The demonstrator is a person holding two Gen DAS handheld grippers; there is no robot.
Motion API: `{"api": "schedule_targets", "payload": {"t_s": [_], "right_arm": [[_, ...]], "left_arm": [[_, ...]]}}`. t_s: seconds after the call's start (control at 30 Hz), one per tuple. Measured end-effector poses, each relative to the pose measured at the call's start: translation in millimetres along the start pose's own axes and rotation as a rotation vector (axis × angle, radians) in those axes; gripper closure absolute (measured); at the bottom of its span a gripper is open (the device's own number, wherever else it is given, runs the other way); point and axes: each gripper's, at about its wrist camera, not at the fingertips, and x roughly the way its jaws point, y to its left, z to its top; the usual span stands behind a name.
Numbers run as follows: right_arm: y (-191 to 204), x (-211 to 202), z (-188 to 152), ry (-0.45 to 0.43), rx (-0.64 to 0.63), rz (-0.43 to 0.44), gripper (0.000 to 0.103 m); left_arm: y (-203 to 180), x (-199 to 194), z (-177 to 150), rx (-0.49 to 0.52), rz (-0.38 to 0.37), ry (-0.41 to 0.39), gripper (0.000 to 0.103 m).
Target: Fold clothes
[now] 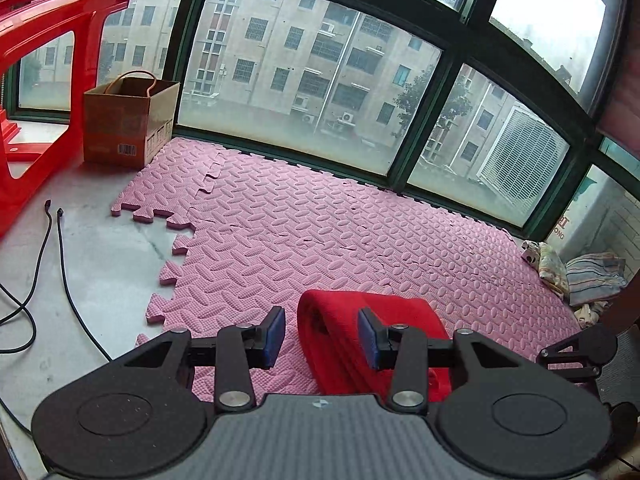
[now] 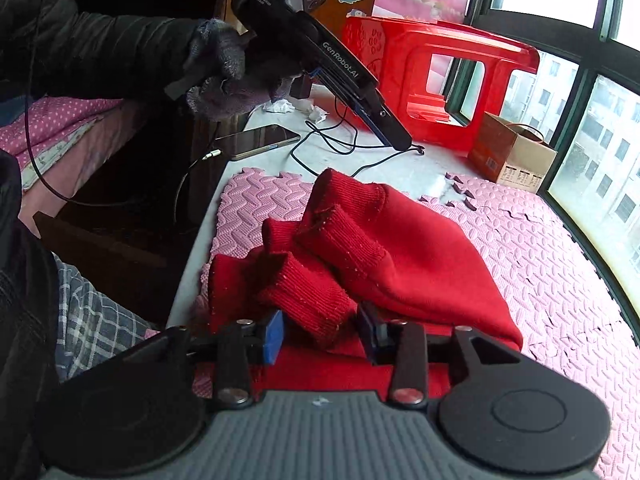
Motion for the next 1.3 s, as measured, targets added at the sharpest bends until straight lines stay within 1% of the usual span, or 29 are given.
{"api": "schedule_targets", "payload": {"t_s": [0.03, 0.1, 0.2, 0.27, 0.3, 0.4, 0.47, 0.5, 0.53, 0.57, 0.6, 0.63, 0.67, 0.7, 0.83, 0.93, 1.0, 1.17, 1.3], "right_arm": [[-5, -4, 4, -0.007, 0.033, 0.014, 0.064], [-12, -10, 12, -0.026, 0.077, 0.01, 0.064], [-24, -19, 23, -0.069, 0.161, 0.03, 0.064], [-25, -12, 32, -0.043, 0.113, -0.048, 0.064], [-25, -8, 34, -0.035, 0.093, -0.063, 0.064], [-19, 14, 39, -0.009, 0.007, -0.049, 0.064], [-16, 25, 40, -0.002, -0.017, -0.034, 0.064], [-15, 29, 41, 0.001, -0.018, -0.032, 0.064], [-13, 35, 41, 0.007, -0.019, -0.029, 0.066], [-12, 40, 42, 0.014, -0.02, -0.031, 0.067], [-11, 41, 41, 0.023, -0.021, -0.038, 0.072], [-9, 43, 41, 0.032, -0.021, -0.046, 0.089], [-9, 44, 41, 0.037, -0.02, -0.05, 0.094], [-10, 40, 41, 0.031, -0.012, -0.056, 0.095], [-15, 12, 44, -0.01, 0.033, -0.082, 0.096], [-10, -5, 42, -0.003, 0.021, -0.08, 0.096], [-6, -12, 39, 0.007, 0.016, -0.073, 0.096], [18, 4, 15, 0.06, 0.007, -0.014, 0.096], [36, 13, 7, 0.071, -0.073, -0.017, 0.095]], "left_arm": [[-6, -1, -1, 0.003, -0.018, 0.002, 0.057], [-15, -2, -3, 0.007, -0.043, 0.011, 0.051], [-25, 1, -8, 0.01, -0.056, 0.044, 0.05], [-28, 4, -12, 0.0, -0.055, 0.068, 0.05], [-30, 6, -14, -0.006, -0.055, 0.081, 0.048], [-30, 10, -20, -0.039, -0.054, 0.111, 0.048], [-29, 12, -22, -0.071, -0.061, 0.122, 0.048], [-28, 13, -22, -0.08, -0.069, 0.128, 0.051], [-28, 14, -23, -0.089, -0.076, 0.134, 0.051], [-28, 15, -24, -0.096, -0.083, 0.14, 0.058], [-28, 16, -24, -0.101, -0.088, 0.145, 0.077], [-27, 17, -23, -0.109, -0.096, 0.15, 0.085], [-27, 18, -23, -0.117, -0.103, 0.155, 0.087], [-27, 18, -23, -0.122, -0.109, 0.157, 0.091], [-30, 5, -19, -0.129, -0.123, 0.129, 0.094], [-35, -8, -20, -0.118, -0.144, 0.117, 0.094], [-41, -13, -27, -0.102, -0.153, 0.125, 0.095], [-45, -9, -59, -0.091, -0.143, 0.19, 0.095], [-41, -8, -73, -0.064, -0.114, 0.242, 0.094]]}}
